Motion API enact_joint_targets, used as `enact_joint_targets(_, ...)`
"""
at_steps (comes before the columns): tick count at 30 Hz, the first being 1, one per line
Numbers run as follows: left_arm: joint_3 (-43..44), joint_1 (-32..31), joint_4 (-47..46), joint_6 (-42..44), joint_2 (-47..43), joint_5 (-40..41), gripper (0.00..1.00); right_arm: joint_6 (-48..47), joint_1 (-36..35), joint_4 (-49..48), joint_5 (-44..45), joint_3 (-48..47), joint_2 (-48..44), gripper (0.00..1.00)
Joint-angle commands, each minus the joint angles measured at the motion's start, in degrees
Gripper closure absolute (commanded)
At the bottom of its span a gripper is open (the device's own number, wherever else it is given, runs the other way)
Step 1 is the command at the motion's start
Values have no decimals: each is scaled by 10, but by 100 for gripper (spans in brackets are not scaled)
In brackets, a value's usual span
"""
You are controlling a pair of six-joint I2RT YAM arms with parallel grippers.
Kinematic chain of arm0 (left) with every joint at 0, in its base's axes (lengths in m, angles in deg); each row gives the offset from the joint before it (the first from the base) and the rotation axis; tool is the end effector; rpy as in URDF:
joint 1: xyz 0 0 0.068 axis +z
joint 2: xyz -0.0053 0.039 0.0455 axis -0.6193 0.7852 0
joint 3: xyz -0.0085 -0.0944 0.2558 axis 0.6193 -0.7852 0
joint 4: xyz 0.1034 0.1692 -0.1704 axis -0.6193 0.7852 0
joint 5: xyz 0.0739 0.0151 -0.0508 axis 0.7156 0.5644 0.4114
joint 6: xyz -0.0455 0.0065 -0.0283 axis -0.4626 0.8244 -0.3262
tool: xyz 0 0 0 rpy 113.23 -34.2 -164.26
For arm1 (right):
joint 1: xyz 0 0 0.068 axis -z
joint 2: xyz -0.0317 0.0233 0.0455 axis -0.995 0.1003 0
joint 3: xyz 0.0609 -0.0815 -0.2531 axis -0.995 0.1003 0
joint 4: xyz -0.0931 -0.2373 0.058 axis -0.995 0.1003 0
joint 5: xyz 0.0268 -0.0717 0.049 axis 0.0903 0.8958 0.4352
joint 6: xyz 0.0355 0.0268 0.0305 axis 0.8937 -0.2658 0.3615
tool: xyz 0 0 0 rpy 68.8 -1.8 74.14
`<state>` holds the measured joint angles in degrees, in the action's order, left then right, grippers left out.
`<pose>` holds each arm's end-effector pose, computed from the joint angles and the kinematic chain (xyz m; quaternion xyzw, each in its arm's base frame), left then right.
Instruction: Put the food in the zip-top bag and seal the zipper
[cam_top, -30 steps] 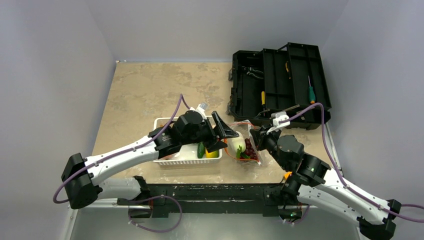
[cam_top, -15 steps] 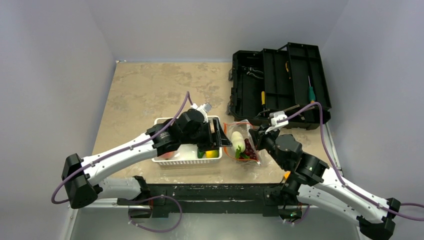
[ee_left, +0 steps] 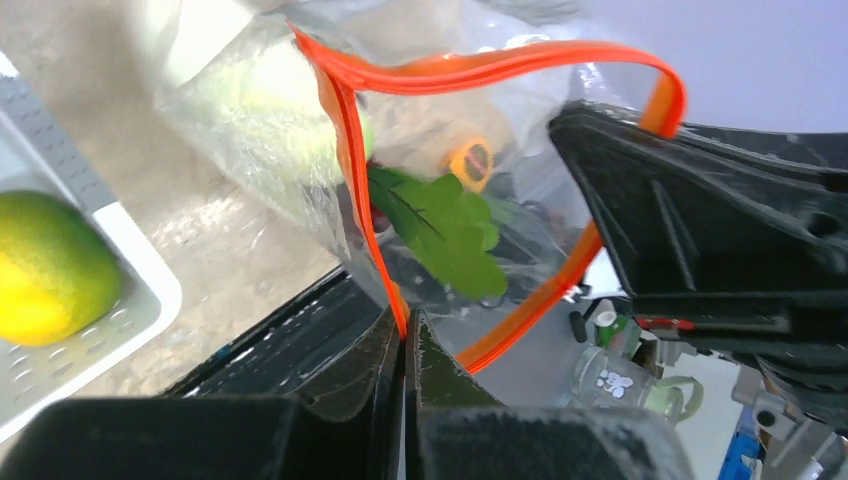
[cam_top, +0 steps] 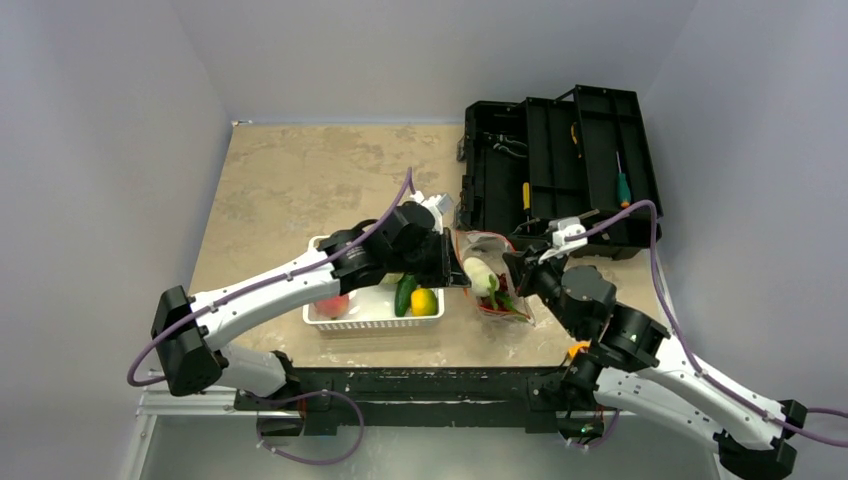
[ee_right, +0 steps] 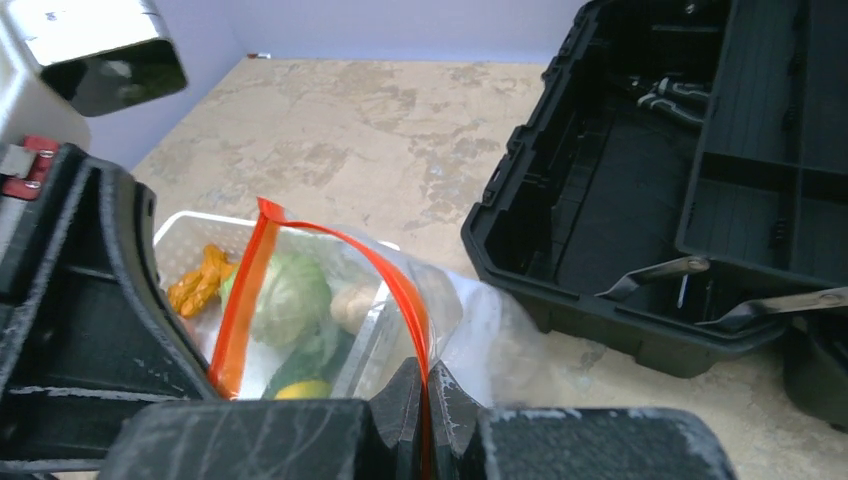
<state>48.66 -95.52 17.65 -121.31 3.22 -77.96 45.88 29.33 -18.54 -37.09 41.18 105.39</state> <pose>0.1616 -0.2616 0.3184 0.0204 0.8961 -0.4087 0.1716 0.0920 0.1008 0.3175 -0.0749 0.7661 0.2134 0.6017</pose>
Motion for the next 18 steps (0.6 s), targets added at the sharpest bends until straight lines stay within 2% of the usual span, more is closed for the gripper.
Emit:
enact_joint_targets(1,49,-5,-28,32,-38,-23,100,0,-2,30,48,-82,-1,100)
enact_joint_targets(7,36,-12,-83,-10,-47,-70,100,-16,-1,53,56,-136,-12,100)
enact_joint_targets(11,9,-11,-64,-22,-34,-44,100,-19,-2,6,24,-83,-9,100)
enact_joint_targets(18,-17,-11,-90,-42,-24,-65,100,8,-2,10,27,-30,46,100)
